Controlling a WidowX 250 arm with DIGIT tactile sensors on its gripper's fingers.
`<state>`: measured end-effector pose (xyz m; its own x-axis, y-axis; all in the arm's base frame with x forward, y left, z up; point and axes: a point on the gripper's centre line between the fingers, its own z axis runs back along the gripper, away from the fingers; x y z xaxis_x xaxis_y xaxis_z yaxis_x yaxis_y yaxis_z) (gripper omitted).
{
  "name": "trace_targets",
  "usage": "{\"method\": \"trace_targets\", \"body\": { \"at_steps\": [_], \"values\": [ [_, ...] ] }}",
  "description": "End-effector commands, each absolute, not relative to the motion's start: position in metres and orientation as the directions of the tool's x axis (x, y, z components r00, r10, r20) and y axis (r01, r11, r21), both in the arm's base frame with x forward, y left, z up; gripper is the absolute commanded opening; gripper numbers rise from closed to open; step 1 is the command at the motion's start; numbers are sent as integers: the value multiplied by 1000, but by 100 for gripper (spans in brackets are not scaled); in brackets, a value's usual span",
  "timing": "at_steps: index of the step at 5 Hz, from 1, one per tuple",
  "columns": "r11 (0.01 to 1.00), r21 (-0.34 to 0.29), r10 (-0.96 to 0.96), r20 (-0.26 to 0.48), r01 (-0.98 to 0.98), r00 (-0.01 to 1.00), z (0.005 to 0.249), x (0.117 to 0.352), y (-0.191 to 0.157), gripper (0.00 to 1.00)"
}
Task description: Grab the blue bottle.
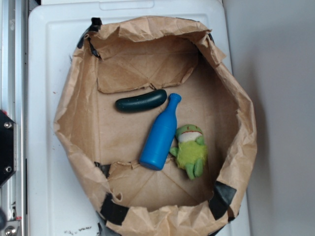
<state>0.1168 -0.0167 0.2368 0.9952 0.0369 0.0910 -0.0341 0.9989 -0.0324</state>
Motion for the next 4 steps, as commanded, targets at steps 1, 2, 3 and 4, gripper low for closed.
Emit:
{"method": "trace_targets", "body": {
  "at_steps": [1,2,3,4],
  "values": [
    [999,-32,37,91,-34,995,237,117,-17,100],
    [996,2,85,85,-86,993,213,157,-29,100],
    [991,19,134,80,-136,988,194,177,-34,100],
    [973,37,223,85,-227,971,180,170,-27,100]
  ]
}}
